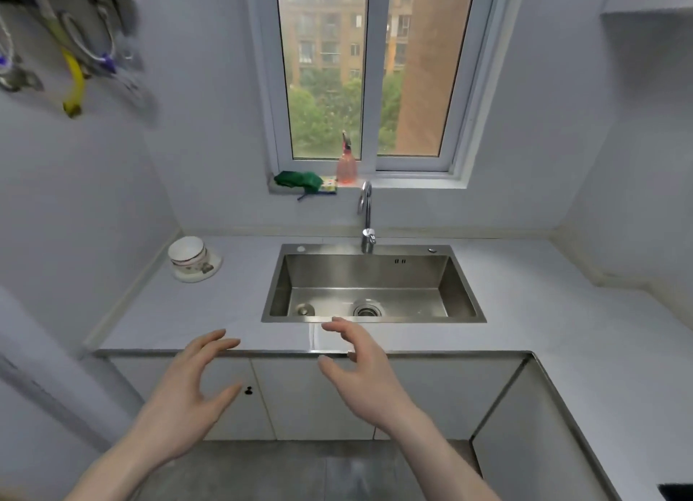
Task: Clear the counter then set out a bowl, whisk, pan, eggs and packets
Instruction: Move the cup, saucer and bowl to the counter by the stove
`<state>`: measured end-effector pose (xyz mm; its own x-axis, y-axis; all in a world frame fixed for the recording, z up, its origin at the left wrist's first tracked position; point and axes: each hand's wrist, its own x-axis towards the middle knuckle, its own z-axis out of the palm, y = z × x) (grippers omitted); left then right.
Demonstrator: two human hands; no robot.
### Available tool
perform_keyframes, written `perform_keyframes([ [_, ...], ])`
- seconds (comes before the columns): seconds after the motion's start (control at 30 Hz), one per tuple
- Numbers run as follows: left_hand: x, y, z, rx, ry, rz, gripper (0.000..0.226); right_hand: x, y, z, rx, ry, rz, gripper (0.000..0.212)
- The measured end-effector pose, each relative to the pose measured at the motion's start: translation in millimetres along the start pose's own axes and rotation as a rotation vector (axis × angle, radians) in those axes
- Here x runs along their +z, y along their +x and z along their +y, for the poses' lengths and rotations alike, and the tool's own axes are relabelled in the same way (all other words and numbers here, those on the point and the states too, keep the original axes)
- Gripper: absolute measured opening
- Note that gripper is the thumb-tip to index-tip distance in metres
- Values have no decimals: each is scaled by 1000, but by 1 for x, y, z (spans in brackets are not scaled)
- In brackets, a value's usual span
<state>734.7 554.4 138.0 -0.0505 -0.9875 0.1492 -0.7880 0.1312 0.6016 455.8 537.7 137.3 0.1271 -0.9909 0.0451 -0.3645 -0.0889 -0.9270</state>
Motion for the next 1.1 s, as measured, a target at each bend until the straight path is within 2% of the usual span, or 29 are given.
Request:
perform_keyframes([
  [0.2, 1, 52, -17, -51, -27, 40, 54, 7, 86, 3, -9, -19, -79, 43],
  [0.53, -5, 128, -94, -157, -31, 33, 51, 39, 184, 12, -12, -60, -136, 40],
  [0.87, -21, 242, -194, -210, -46, -90, 50, 105, 275, 11, 97, -79, -59, 38],
  [1.1, -23, 294, -263, -294, -17, -230, 50, 149, 318, 16, 159, -67, -104, 39],
])
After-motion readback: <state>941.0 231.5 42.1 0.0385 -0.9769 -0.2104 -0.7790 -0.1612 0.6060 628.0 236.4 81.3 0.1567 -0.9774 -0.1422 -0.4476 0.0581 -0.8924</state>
